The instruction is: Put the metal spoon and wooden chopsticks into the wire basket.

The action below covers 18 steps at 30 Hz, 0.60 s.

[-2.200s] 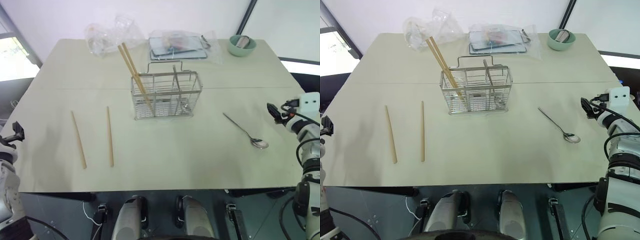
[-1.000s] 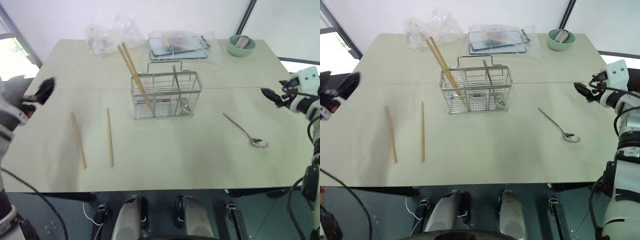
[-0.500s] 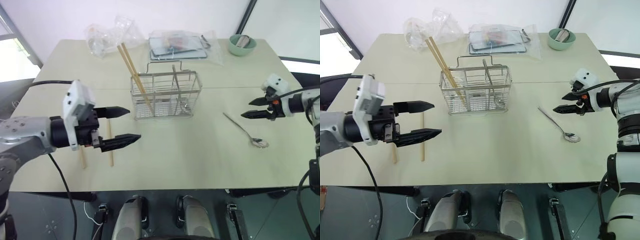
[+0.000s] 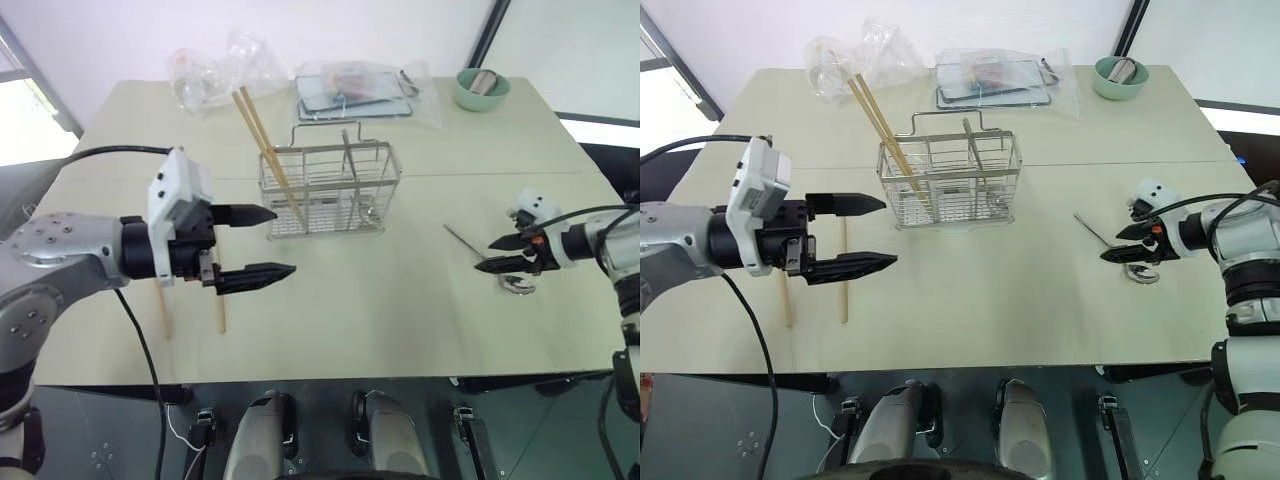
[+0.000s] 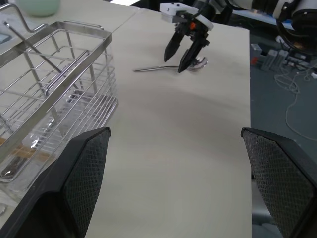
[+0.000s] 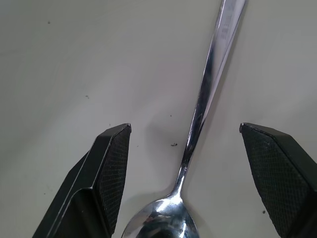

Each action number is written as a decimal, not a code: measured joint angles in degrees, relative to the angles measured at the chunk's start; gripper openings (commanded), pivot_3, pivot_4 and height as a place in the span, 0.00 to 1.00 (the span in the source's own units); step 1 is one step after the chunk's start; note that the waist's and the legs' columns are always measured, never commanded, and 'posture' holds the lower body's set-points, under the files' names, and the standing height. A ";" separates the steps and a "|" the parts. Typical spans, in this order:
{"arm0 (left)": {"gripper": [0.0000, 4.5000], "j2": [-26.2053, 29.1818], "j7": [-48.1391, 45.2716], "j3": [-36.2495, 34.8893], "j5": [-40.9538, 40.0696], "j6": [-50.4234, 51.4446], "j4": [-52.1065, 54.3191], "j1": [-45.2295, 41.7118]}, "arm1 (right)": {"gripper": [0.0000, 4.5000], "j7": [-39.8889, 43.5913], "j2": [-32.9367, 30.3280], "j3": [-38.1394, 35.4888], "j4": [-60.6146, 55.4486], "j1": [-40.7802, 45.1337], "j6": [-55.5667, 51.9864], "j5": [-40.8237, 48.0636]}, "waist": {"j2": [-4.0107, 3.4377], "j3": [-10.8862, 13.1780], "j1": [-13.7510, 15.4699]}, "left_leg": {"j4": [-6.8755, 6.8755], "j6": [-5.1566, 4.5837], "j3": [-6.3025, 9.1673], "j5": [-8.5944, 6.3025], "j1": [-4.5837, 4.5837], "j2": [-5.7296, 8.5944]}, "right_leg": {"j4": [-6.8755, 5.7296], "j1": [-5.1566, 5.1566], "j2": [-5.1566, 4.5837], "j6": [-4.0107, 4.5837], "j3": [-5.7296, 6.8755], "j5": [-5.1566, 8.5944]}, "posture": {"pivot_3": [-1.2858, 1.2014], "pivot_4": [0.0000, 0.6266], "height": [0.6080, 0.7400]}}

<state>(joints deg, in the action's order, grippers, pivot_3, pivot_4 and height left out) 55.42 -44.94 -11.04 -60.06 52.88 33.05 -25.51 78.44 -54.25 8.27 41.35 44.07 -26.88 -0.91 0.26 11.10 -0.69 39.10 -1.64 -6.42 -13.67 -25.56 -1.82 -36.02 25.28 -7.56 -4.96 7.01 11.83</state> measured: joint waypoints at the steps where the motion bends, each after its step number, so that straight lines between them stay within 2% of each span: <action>1: 0.98 -0.12 0.07 0.01 0.00 0.01 -0.22 -0.05 | 0.80 -0.44 0.28 -0.29 -0.04 -0.11 -0.23 0.04 | 0.01 0.00 0.01 | 0.01 0.00 0.00 0.00 0.02 0.00 | 0.00 -0.03 0.00 0.00 0.00 0.00 | 0.52 0.24 0.75; 2: 0.98 -0.39 0.21 0.00 0.00 0.00 -0.36 -0.15 | 0.80 -1.07 0.65 -0.46 0.10 -0.08 -0.40 0.03 | 0.04 -0.02 -0.01 | 0.02 0.00 0.00 0.00 0.07 0.00 | 0.00 -0.07 0.00 0.00 0.00 0.00 | 0.52 0.24 0.75; 4: 1.00 -0.55 0.48 0.01 0.00 0.01 -0.35 -0.23 | 0.68 -2.48 1.69 -0.87 0.75 0.37 -0.91 0.03 | 0.13 -0.08 -0.10 | 0.02 0.00 0.03 0.00 0.12 -0.01 | 0.01 -0.13 0.01 0.00 0.00 0.00 | 0.52 0.24 0.75; 7: 1.00 -0.56 0.97 0.01 -0.14 0.08 -0.34 -1.23 | 0.39 -4.05 2.23 -1.73 2.60 1.02 -1.39 0.02 | 0.13 -0.08 -0.10 | 0.02 0.01 0.04 0.00 0.13 -0.01 | -0.01 -0.13 0.02 0.01 0.00 0.01 | 0.52 0.24 0.75; 10: 1.00 -0.55 1.48 -0.01 -0.60 0.31 -0.37 -2.02 | 0.05 -4.86 2.83 -2.18 4.24 1.53 -1.27 0.05 | 0.13 -0.08 -0.10 | 0.02 0.01 0.06 0.00 0.12 -0.01 | -0.01 -0.14 0.03 0.01 0.00 0.01 | 0.52 0.24 0.75; 11: 1.00 -0.55 1.64 -0.02 -0.76 0.41 -0.40 -2.46 | 0.01 -4.84 3.25 -2.62 4.80 1.64 -1.34 0.15 | 0.14 -0.08 -0.12 | 0.02 0.00 0.06 0.00 0.13 -0.01 | 0.00 -0.16 0.04 0.01 0.00 0.01 | 0.52 0.24 0.75; 18: 1.00 -0.47 2.03 -0.14 -1.41 0.61 -1.31 -3.59 | 0.01 -5.62 3.73 -3.94 5.83 1.32 1.08 0.51 | 0.16 -0.09 -0.15 | 0.03 0.00 0.07 0.00 0.20 -0.01 | 0.00 -0.24 0.04 0.00 0.00 0.01 | 0.52 0.24 0.75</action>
<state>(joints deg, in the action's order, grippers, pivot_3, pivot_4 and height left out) 54.96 -42.91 -11.18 -61.47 53.49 31.74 -29.10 72.83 -50.52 4.32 47.18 45.38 -25.79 -0.40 0.42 11.00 -0.84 39.14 -1.64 -6.35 -13.67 -25.36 -1.83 -36.02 25.04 -7.52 -4.96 7.02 11.83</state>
